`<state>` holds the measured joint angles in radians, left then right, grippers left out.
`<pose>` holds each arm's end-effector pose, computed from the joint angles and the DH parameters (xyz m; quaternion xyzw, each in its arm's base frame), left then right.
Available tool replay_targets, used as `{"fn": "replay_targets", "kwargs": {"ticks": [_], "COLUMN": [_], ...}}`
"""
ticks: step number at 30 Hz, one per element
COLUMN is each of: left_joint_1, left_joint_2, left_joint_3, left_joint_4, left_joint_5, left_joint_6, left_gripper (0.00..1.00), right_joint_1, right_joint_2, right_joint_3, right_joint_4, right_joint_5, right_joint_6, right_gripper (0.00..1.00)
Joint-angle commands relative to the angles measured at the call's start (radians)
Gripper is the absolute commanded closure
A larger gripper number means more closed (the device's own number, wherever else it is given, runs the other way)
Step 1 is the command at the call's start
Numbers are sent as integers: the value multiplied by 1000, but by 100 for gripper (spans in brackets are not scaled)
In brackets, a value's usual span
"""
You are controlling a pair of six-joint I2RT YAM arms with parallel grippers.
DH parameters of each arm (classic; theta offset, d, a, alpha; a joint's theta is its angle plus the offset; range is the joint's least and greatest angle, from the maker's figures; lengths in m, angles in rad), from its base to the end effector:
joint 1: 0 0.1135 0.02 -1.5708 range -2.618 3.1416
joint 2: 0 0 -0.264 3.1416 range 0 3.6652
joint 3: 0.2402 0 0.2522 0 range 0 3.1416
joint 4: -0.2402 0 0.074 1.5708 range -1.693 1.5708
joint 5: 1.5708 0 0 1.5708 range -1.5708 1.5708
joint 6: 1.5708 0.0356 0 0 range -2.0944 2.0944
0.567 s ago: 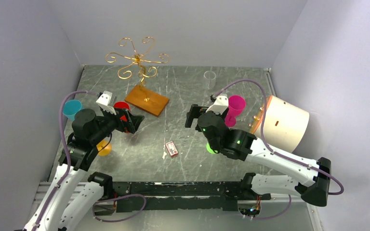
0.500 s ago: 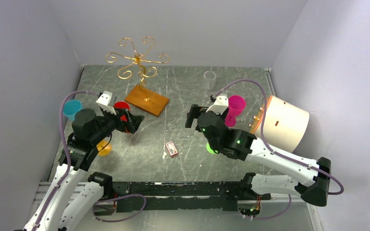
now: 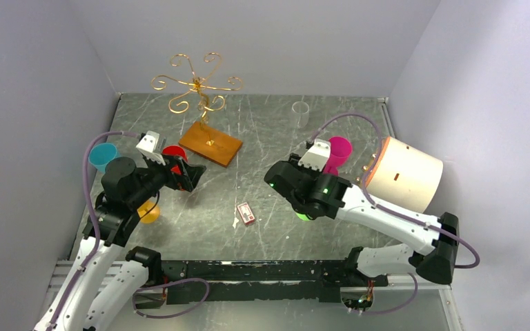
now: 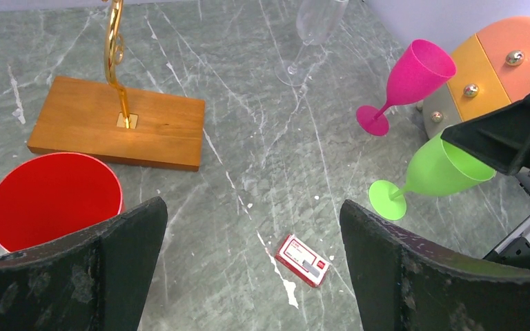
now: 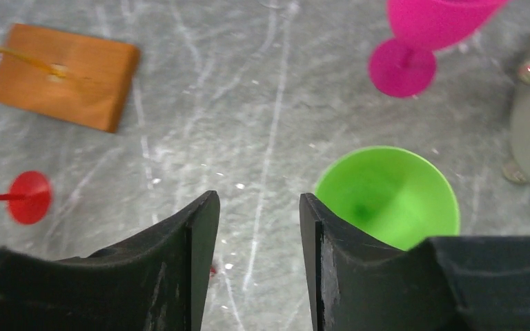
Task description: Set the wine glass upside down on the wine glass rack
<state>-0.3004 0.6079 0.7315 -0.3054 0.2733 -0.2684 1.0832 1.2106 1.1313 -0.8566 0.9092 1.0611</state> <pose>0.1361 -0.0522 0.3344 0.0994 0.7597 -0.2784 0.5792 0.1339 0.1925 0.3238 0.1276 0.8550 0.0468 0.5005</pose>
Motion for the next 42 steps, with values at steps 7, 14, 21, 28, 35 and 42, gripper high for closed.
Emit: {"fn": "replay_targets", "kwargs": {"ticks": [7,14,21,28,35,42], "left_joint_1": [-6,-6,-6,-6,-6,-6], "left_joint_2": [-16,-15,-12,-28,-28,-31], "left_joint_3": [-2,-1,2,-4,-3,-7], "left_joint_4": [6,5,7,3,3,6], "left_joint_5": [-13,-14,-9,-11,-11,-6], "left_joint_6": [15,20,20,15,16,18], "left_gripper": [1,1,1,1,1,1], "right_joint_1": [-51,-109,-125,-126,-125,-125], "right_joint_2": [75,67,52,69,48,19], "right_joint_3": [12,-45,-70,-68,-71,-56], "right_joint_4": [-207,-106,-52,-72,-72,-84], "right_joint_5": [25,-27,-43,-37,-35,-20], "right_joint_6": [201,142,108,128,126,124], "right_gripper": [52,58,66,72,90,100]}}
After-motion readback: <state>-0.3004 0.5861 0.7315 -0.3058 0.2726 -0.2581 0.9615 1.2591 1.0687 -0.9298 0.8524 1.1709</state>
